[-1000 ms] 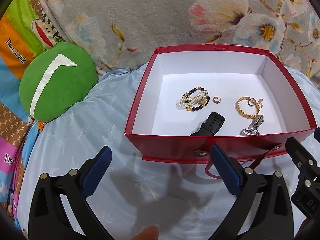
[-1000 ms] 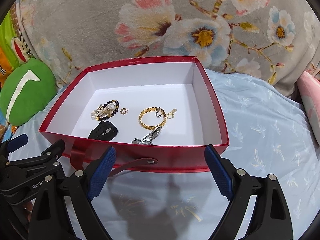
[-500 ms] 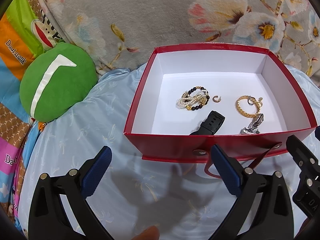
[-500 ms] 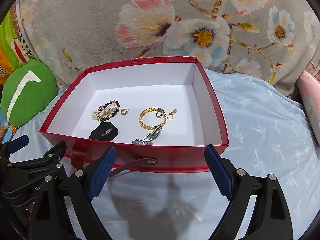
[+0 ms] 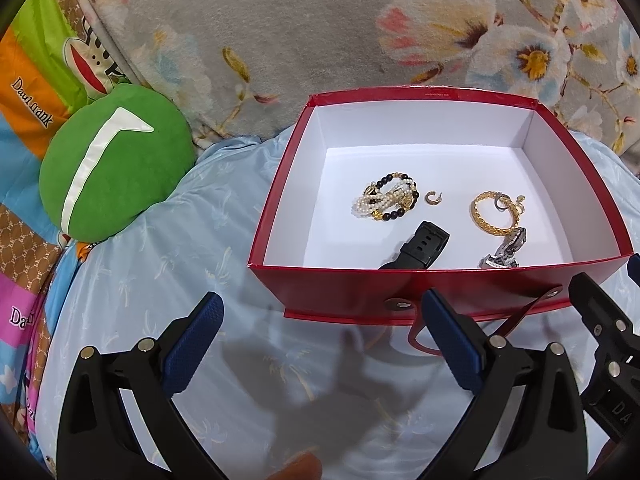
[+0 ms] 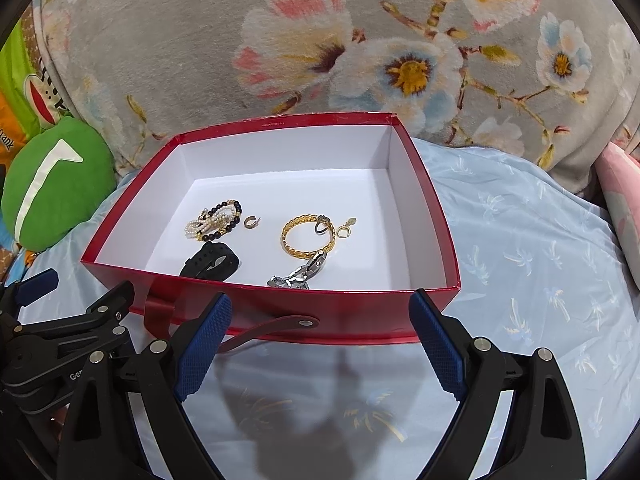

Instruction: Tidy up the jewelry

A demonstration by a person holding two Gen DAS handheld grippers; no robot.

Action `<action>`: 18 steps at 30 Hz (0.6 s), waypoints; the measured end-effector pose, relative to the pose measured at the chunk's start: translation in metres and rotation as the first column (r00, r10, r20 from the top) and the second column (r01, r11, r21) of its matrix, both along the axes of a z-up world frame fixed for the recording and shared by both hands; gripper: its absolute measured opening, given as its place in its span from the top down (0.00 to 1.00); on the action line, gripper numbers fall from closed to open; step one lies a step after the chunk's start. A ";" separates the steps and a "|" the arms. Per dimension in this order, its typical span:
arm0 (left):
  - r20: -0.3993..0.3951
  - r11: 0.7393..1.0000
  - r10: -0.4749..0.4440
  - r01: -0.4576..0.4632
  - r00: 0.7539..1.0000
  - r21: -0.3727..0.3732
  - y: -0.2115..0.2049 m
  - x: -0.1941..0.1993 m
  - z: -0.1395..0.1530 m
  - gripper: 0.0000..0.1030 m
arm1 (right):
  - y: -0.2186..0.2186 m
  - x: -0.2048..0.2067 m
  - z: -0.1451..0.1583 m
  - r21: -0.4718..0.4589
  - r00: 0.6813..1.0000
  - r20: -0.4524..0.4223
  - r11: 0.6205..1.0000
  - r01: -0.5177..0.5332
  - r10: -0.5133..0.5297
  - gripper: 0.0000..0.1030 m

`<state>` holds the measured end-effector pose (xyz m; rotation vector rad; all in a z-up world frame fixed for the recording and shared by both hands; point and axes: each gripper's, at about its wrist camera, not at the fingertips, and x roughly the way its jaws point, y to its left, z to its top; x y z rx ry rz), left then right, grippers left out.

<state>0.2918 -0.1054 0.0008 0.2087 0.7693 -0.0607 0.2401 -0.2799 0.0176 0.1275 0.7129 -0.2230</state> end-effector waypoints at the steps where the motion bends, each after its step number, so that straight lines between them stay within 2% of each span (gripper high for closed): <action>1: 0.000 1.000 0.001 -0.001 1.000 0.001 0.000 0.000 0.000 0.06 | 0.000 0.000 0.000 0.000 1.000 0.000 1.000 0.000 0.000 0.15; 18: -0.004 1.000 0.004 -0.004 1.000 0.000 0.002 0.000 -0.002 0.06 | 0.004 0.001 0.000 -0.002 1.000 -0.002 1.000 0.000 0.000 0.15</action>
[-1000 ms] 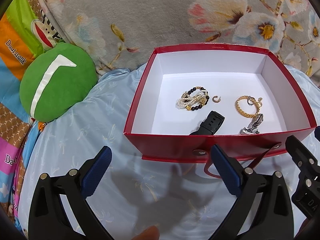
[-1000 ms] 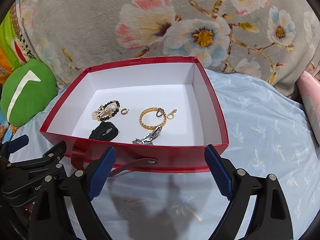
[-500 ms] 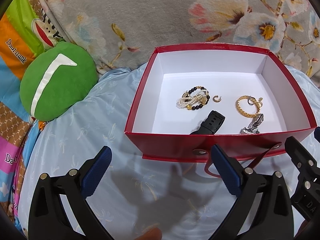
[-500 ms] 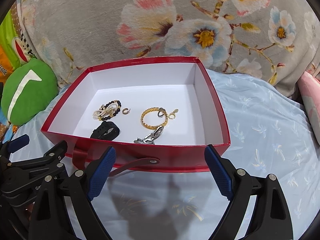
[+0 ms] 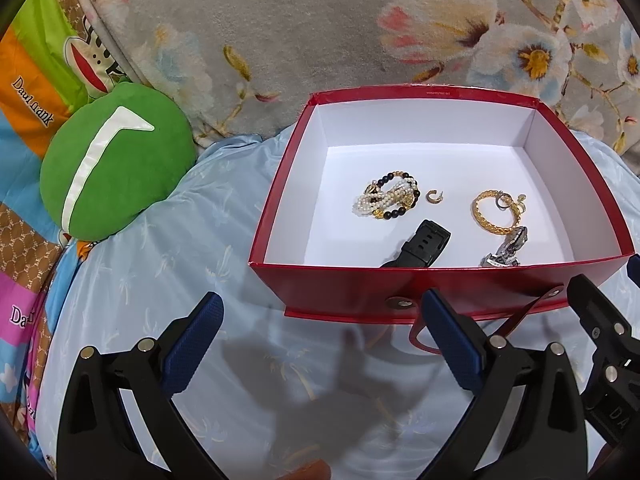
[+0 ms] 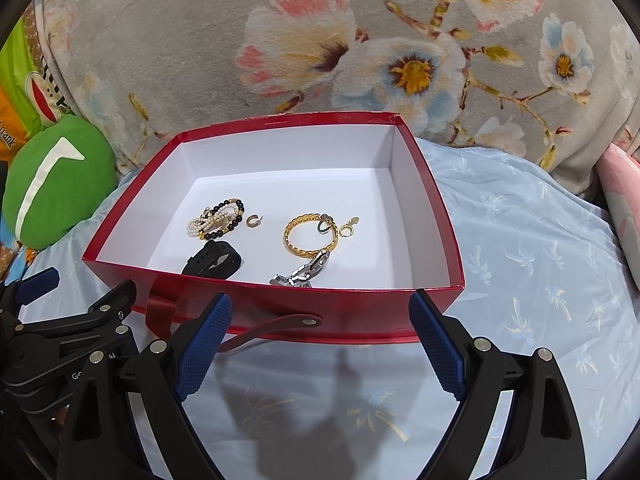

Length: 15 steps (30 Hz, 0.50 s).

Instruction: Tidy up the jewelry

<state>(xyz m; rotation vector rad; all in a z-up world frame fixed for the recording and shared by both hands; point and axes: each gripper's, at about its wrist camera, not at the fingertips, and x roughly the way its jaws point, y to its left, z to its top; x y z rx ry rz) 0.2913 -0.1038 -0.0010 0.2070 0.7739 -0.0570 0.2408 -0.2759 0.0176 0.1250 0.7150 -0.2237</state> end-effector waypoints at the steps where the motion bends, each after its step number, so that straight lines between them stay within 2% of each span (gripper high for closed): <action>1: 0.001 1.000 0.000 0.000 1.000 -0.002 0.000 0.000 0.000 0.06 | 0.000 0.000 0.000 0.000 1.000 0.000 1.000 0.001 -0.001 0.15; 15: -0.005 1.000 -0.006 0.006 1.000 -0.008 0.001 0.000 0.000 0.06 | 0.000 0.001 0.000 0.001 1.000 -0.001 1.000 0.000 0.000 0.15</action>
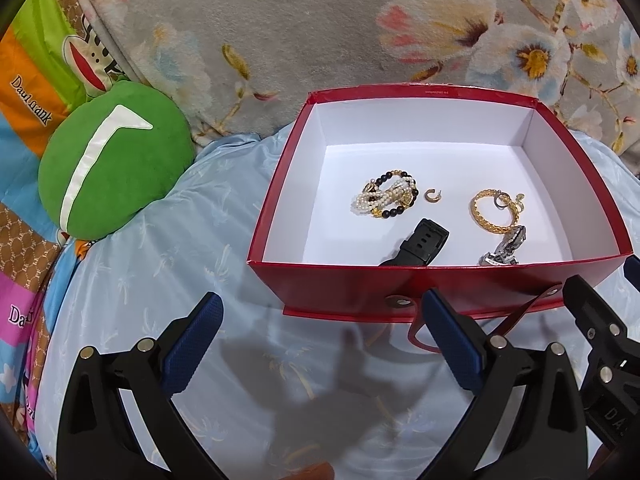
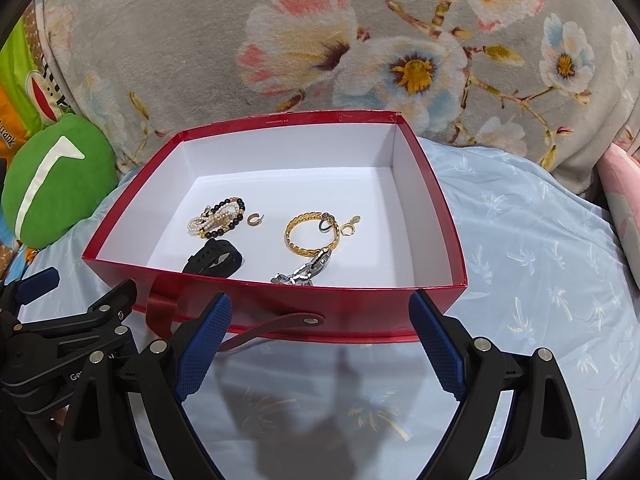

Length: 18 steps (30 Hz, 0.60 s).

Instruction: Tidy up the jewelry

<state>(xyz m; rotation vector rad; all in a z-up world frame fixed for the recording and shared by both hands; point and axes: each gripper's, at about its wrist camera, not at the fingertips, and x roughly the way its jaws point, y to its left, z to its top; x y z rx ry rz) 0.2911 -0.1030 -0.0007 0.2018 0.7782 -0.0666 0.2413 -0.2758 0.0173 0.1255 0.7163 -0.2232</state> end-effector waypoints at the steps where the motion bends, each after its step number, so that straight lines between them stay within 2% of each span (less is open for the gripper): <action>1: -0.003 1.000 -0.001 0.001 1.000 -0.005 0.001 0.000 0.000 0.06 | 0.001 0.000 0.000 -0.001 1.000 0.000 1.000 0.000 0.000 0.15; 18: -0.006 0.999 0.027 -0.027 1.000 -0.017 0.006 0.000 0.001 0.06 | 0.001 0.000 -0.002 -0.002 1.000 0.001 1.000 0.000 0.000 0.15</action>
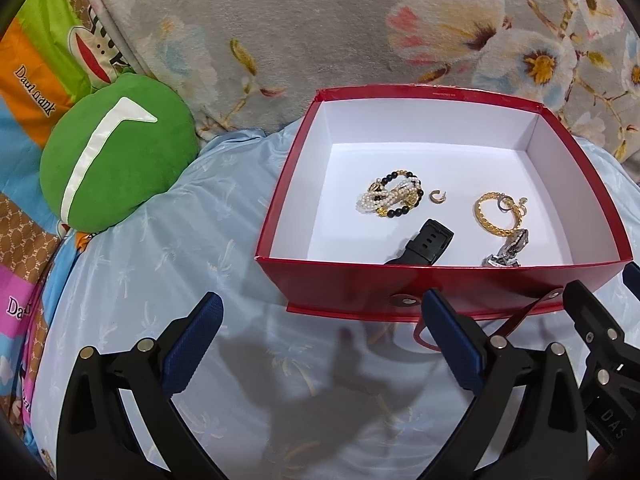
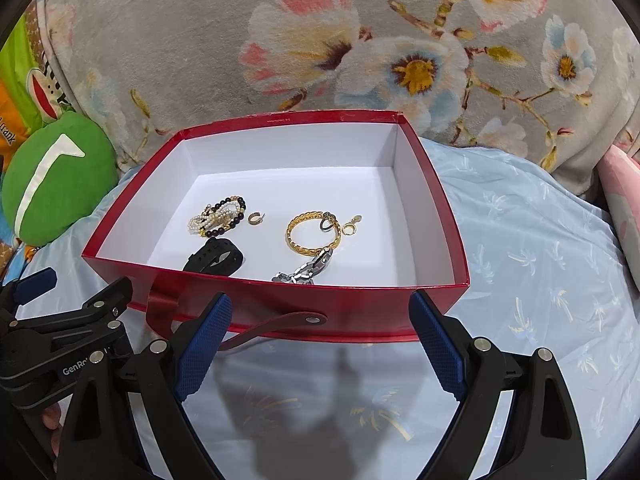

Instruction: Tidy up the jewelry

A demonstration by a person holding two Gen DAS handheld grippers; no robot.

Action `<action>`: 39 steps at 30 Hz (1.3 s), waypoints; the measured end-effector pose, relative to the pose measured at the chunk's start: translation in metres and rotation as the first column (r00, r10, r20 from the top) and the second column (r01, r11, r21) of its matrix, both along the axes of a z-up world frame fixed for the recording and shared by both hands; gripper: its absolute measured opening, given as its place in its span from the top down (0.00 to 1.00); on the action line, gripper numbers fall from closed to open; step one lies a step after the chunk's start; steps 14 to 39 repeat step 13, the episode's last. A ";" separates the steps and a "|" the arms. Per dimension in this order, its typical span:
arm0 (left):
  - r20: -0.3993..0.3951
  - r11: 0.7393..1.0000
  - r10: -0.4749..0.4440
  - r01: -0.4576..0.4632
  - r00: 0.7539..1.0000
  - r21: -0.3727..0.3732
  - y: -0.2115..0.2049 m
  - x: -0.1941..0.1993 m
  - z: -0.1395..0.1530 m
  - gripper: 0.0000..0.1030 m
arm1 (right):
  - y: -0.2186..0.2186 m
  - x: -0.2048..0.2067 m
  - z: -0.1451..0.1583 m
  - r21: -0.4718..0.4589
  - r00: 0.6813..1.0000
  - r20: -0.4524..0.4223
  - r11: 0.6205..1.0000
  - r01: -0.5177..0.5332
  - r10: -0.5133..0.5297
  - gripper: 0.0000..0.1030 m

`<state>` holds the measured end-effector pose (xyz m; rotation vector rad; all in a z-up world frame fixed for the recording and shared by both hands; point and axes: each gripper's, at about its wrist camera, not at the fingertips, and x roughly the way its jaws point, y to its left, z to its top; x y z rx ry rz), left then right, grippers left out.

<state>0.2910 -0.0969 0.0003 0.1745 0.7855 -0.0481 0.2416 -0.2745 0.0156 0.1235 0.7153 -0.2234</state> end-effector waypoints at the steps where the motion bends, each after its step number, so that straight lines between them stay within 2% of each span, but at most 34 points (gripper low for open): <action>1: 0.003 1.000 0.003 -0.003 1.000 0.002 0.000 0.000 0.001 0.06 | 0.000 0.000 0.000 -0.001 1.000 0.001 1.000 0.001 -0.001 0.15; 39: 0.012 1.000 -0.008 0.008 1.000 -0.019 -0.003 -0.001 0.004 0.06 | 0.005 -0.001 0.000 -0.005 1.000 0.009 1.000 -0.001 0.001 0.15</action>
